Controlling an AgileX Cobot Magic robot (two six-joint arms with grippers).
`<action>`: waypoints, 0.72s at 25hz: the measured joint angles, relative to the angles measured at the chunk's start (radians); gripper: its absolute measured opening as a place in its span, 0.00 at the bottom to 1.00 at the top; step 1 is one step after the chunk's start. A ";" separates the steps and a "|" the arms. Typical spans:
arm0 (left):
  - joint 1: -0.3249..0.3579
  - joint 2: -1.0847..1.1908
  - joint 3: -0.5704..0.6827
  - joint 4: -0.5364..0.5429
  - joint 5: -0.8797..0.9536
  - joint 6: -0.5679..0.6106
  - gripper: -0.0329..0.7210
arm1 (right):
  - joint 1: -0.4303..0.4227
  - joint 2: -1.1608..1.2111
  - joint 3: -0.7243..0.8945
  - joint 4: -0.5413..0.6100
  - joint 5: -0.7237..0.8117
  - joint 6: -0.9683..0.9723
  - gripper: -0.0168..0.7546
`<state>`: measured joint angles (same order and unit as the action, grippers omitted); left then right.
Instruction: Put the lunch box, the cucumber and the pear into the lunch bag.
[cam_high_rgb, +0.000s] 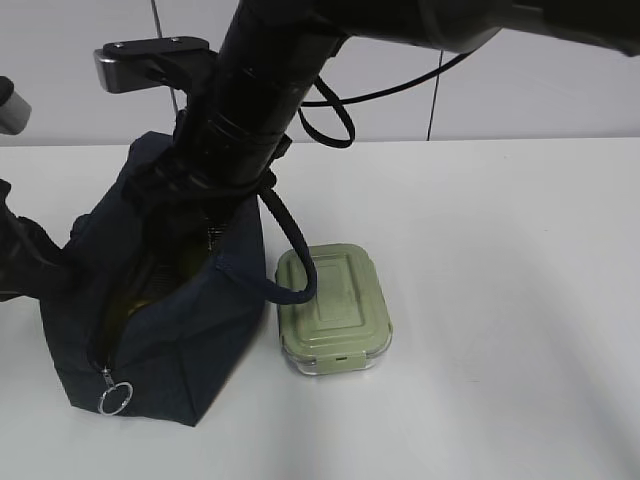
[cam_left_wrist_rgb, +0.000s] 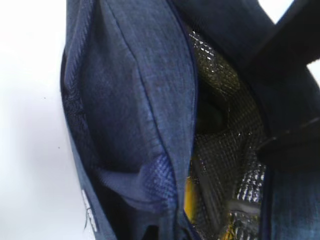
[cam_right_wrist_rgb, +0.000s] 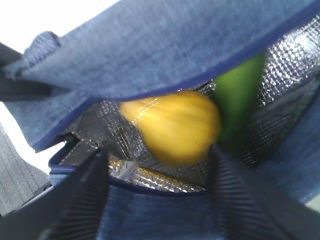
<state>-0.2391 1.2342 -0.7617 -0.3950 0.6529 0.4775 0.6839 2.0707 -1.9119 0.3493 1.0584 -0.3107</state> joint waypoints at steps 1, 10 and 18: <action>0.000 0.000 0.000 0.000 0.000 0.000 0.05 | 0.000 0.000 -0.002 0.003 0.000 0.000 0.73; 0.000 0.000 0.000 0.001 0.000 0.000 0.05 | -0.110 -0.166 0.063 0.081 -0.026 -0.013 0.73; 0.000 0.000 0.000 0.001 0.000 0.000 0.05 | -0.488 -0.222 0.396 0.406 0.060 -0.211 0.72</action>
<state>-0.2391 1.2342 -0.7617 -0.3938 0.6529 0.4775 0.1955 1.8490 -1.5160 0.7557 1.1185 -0.5218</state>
